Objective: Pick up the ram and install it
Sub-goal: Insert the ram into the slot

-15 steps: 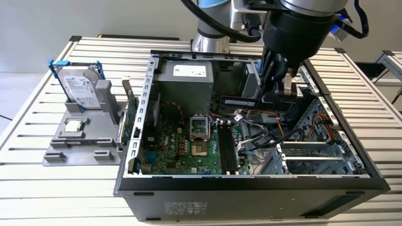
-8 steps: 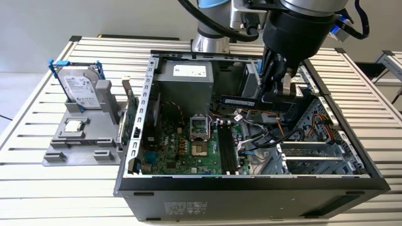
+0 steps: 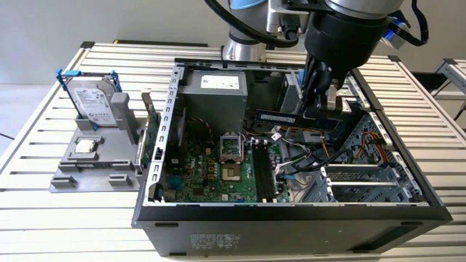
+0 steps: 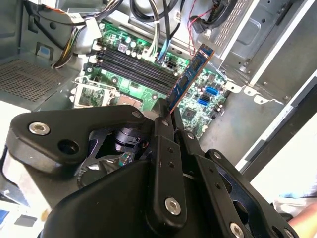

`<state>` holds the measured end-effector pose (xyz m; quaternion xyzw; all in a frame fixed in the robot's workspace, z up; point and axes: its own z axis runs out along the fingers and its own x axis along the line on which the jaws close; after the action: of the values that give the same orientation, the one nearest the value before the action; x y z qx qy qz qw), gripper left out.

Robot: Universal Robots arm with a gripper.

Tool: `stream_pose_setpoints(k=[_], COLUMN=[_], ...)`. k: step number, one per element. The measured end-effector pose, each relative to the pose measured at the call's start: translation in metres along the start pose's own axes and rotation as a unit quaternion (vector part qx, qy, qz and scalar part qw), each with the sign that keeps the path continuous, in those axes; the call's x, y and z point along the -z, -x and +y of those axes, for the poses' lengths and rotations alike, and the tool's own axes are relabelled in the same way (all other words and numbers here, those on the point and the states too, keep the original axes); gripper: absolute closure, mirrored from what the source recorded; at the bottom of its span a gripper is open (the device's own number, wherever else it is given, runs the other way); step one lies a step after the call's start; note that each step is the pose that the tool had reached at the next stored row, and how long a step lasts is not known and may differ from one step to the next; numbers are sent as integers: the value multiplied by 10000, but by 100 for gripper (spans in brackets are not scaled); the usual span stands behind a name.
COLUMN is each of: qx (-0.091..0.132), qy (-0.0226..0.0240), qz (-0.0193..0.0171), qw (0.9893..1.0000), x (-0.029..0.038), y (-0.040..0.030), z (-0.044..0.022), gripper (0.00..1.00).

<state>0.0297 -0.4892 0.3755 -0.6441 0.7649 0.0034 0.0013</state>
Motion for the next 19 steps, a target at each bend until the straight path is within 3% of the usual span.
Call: stream_pose_setpoints(k=[4, 9, 14, 19], qx=[-277, -582, -856, -1137], qy=[-2, -3, -5, -7], qz=[0, -2, -3, -4], qw=[9996, 9983, 9963, 9935], x=[1, 0, 0, 0], y=[0, 0, 0, 0], z=[0, 1, 0, 0], gripper=[100, 100, 100, 100])
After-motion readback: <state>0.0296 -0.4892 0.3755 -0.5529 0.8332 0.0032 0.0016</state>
